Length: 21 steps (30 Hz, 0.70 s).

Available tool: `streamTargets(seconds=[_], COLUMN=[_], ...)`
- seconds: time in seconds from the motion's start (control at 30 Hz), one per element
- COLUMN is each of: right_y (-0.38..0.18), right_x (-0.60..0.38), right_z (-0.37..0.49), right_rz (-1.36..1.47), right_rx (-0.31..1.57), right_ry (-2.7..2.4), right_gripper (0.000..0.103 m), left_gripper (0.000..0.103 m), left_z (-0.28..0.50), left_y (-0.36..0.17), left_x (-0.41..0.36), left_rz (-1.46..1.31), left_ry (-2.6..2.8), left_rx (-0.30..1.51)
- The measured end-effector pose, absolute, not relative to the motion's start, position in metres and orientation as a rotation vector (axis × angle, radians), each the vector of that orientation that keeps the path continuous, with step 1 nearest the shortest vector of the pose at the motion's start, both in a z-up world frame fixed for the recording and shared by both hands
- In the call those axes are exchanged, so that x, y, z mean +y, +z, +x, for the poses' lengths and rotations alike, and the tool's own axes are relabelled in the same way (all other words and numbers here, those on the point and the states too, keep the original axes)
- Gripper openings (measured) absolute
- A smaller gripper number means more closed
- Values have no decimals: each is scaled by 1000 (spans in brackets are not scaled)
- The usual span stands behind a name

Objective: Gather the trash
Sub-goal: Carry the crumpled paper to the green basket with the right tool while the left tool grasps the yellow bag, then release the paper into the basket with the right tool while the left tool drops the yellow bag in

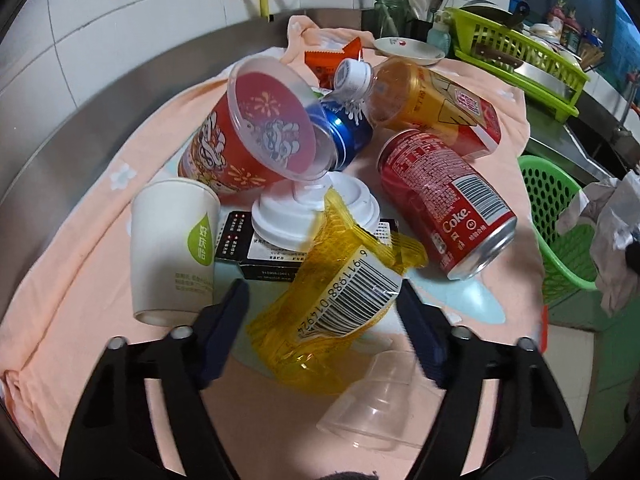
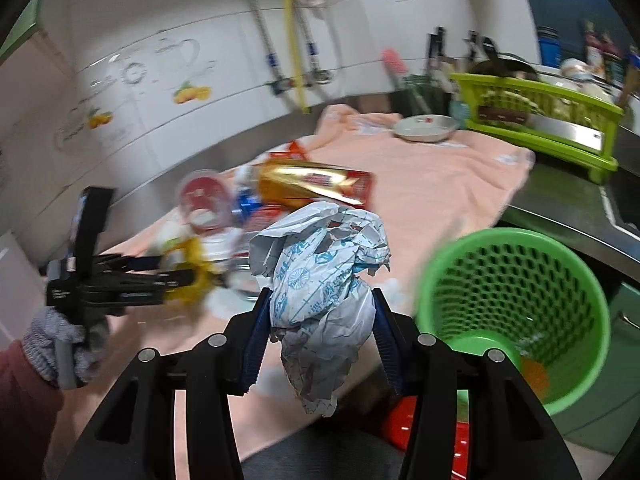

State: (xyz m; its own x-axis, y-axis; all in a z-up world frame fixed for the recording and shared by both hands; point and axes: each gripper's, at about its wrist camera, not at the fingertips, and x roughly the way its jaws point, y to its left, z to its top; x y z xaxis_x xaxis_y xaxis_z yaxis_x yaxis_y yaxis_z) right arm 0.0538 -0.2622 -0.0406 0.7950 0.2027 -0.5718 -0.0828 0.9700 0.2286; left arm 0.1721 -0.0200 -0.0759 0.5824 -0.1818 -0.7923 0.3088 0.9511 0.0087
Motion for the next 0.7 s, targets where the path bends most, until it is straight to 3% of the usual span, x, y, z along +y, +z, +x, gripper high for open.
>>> streamTargets(seconds=[0.13,0.37,0.4,0.53,0.63,0.7], right_y=[-51,-76,-81,-94,-100,-102], right_x=[-294,-356,-368,-397,-406,-409], right_z=[56,70,71,78,77,75], right_rz=[200,230,244,290,287,280], right_rx=[650,709,720,753,757,752], right_ry=[63,-90,-107,-146,-183,-209], right_gripper=[47,48,49,61,79,79], left_gripper=[48,39,33,30,27,26], left_z=[170,163,161,152,145,142], left_y=[-73,-55,-50,-33,-21,-13], left_x=[-21,-16,-15,-13,-16,-20], left_rz=[147,149,146,137,145,145], left_ry=[-298,-290,-295,-310,-310,-314], left_rx=[890,838,831,799,765,748])
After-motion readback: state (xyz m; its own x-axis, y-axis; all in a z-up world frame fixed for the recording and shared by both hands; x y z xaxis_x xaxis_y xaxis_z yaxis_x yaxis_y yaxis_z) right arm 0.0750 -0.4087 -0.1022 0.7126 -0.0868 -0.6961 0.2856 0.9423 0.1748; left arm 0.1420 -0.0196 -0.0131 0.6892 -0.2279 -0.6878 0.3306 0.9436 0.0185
